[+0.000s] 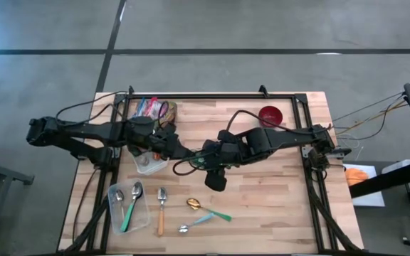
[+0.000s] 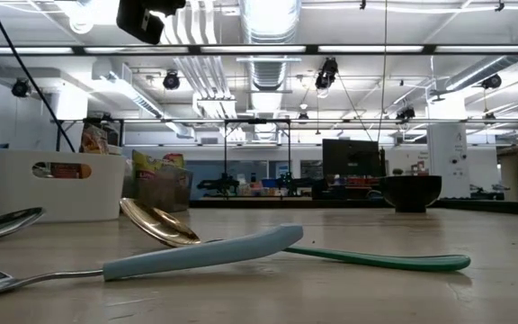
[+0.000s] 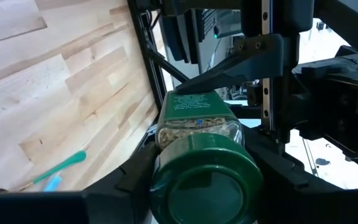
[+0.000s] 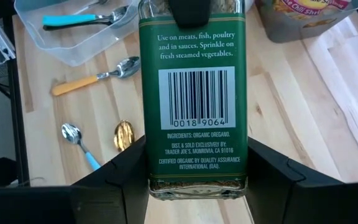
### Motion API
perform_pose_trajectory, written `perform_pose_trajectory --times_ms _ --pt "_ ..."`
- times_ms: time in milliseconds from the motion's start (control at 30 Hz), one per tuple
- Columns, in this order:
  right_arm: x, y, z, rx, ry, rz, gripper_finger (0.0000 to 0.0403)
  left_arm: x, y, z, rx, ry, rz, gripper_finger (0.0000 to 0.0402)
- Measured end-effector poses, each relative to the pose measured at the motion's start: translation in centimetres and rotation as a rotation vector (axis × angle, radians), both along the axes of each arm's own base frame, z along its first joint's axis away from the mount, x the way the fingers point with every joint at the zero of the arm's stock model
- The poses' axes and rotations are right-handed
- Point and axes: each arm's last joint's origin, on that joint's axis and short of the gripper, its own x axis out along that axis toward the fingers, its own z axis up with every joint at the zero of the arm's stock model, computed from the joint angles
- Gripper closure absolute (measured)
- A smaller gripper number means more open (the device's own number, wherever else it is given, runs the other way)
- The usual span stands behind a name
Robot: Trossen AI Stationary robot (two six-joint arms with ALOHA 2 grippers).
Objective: Pick & Place Food Item
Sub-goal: Put the green seasoning bottle into the white bin
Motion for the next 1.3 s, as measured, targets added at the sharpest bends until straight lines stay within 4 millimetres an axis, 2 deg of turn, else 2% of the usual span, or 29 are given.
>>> perform_pose_trajectory --times_ms 133,367,500,667,833,967,1100,1300 --pt "0.0 0.0 0.0 -0.004 -0.005 -0.005 0.0207 -0.2 0.1 0.2 0.020 -0.011 -0.001 0.0213" --pt "0.1 -0.2 0.3 0.020 -0.028 -0.038 0.0089 -1.9 0.9 1.3 0.112 -0.029 0.005 0.0213" --pt "0.0 -0.1 0.3 0.024 -0.025 -0.042 0.0057 -3.6 1.2 1.5 0.142 0.018 0.010 0.0213" --pt "0.0 -0.2 0.2 0.028 -0.021 -0.049 0.0049 -6.9 1.5 1.6 0.209 0.208 -0.015 0.0213" --pt "0.0 -0.1 0.2 0.029 -0.018 -0.046 0.0048 -10.5 1.7 3.4 0.321 0.479 -0.016 0.0213" --pt "0.0 -0.1 0.2 0.029 -0.017 -0.045 0.0048 -12.1 1.9 5.2 0.455 0.634 -0.039 0.0213" --pt "-0.1 -0.1 0.2 0.028 -0.016 -0.044 0.0047 -12.1 1.8 5.2 0.554 0.766 -0.114 0.0213" --pt "-0.1 -0.1 0.2 0.028 -0.012 -0.045 0.0047 -10.6 1.2 2.5 0.655 0.953 -0.267 0.0213"
